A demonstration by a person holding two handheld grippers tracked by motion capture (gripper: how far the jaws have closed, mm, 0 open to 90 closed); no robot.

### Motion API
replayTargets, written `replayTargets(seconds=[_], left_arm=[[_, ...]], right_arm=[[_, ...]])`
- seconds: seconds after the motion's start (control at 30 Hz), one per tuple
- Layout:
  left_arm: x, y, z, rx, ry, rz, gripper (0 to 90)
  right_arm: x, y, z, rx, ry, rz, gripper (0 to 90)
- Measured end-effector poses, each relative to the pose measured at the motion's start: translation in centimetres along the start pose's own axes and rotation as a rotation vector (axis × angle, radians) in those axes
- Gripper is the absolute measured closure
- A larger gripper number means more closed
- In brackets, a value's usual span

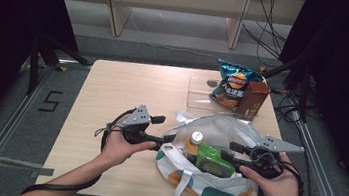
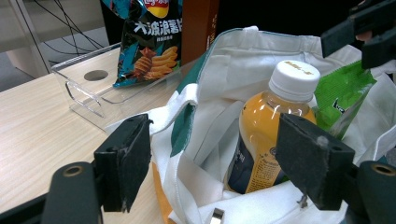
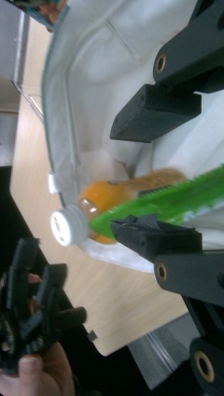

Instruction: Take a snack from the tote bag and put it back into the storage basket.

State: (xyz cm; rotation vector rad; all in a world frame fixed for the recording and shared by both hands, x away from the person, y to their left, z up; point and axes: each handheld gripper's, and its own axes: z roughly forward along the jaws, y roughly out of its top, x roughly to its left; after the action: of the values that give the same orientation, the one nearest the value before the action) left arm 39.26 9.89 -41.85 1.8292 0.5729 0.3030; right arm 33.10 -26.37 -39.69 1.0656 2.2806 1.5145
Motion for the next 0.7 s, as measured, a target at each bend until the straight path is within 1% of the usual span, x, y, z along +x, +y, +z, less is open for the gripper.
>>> replayTargets(seconds=[0.03,0.07,0.1,0.13,0.17,0.23,0.27,0.3,0.37,0.4,0.43,0.5,0.53,0.57,0.6,0.63,0.7], left_arm=[[0.00,0.00,0.02,0.000,-0.001,0.000,26.2],[-0.01,0.00,0.03,0.001,0.000,0.000,26.2],[0.01,0.01,0.06,0.001,-0.001,0.004,26.2],[-0.04,-0.01,0.07,0.001,0.000,-0.002,26.2],[-0.05,-0.01,0.08,0.001,-0.001,-0.002,26.2],[-0.04,-0.01,0.08,0.001,-0.001,0.001,26.2],[-0.04,-0.01,0.08,0.002,-0.001,0.001,26.2],[-0.04,-0.02,0.07,0.002,0.000,-0.001,26.2],[-0.01,0.00,0.04,0.001,0.000,-0.001,26.2],[0.00,0.01,0.02,0.000,0.000,0.000,26.2],[0.00,0.02,0.00,-0.001,0.000,0.000,26.1],[-0.01,0.02,-0.02,-0.002,0.001,-0.002,26.1],[-0.02,0.02,-0.02,-0.002,0.001,-0.002,26.2],[-0.02,0.02,-0.02,-0.001,0.000,-0.001,26.1],[-0.03,0.02,-0.02,-0.001,0.000,0.000,26.2],[-0.03,0.02,-0.02,-0.001,0.001,0.000,26.2],[-0.03,0.02,0.01,-0.001,0.000,0.001,26.1]], right_arm=[[0.03,-0.10,-0.02,0.005,0.003,-0.001,51.3],[0.08,-0.29,0.08,-0.005,0.001,0.000,51.9],[0.08,-0.36,-0.03,0.019,0.006,-0.001,52.7],[0.23,-0.50,0.04,0.024,0.012,0.020,53.4],[-0.04,-0.59,0.07,0.033,0.007,-0.020,55.4],[-0.06,-0.64,-0.02,0.061,0.008,-0.025,59.8],[0.12,-0.70,-0.02,0.069,0.017,0.001,61.4],[0.23,-0.78,0.13,0.056,0.024,0.017,63.3],[0.19,-0.87,0.23,0.065,0.019,0.006,67.4],[0.20,-0.87,0.21,0.077,0.031,0.014,69.3],[-0.05,-0.85,0.19,0.086,0.021,-0.018,71.0],[-0.05,-0.83,0.09,0.091,0.014,-0.028,75.4],[0.04,-0.85,0.13,0.086,0.024,-0.019,76.9],[0.16,-0.83,0.03,0.097,0.019,-0.015,79.2],[0.14,-0.90,0.15,0.086,0.026,-0.025,81.5],[0.17,-0.85,0.01,0.099,0.018,-0.032,83.8],[0.23,-0.93,0.07,0.092,0.016,-0.035,87.1]])
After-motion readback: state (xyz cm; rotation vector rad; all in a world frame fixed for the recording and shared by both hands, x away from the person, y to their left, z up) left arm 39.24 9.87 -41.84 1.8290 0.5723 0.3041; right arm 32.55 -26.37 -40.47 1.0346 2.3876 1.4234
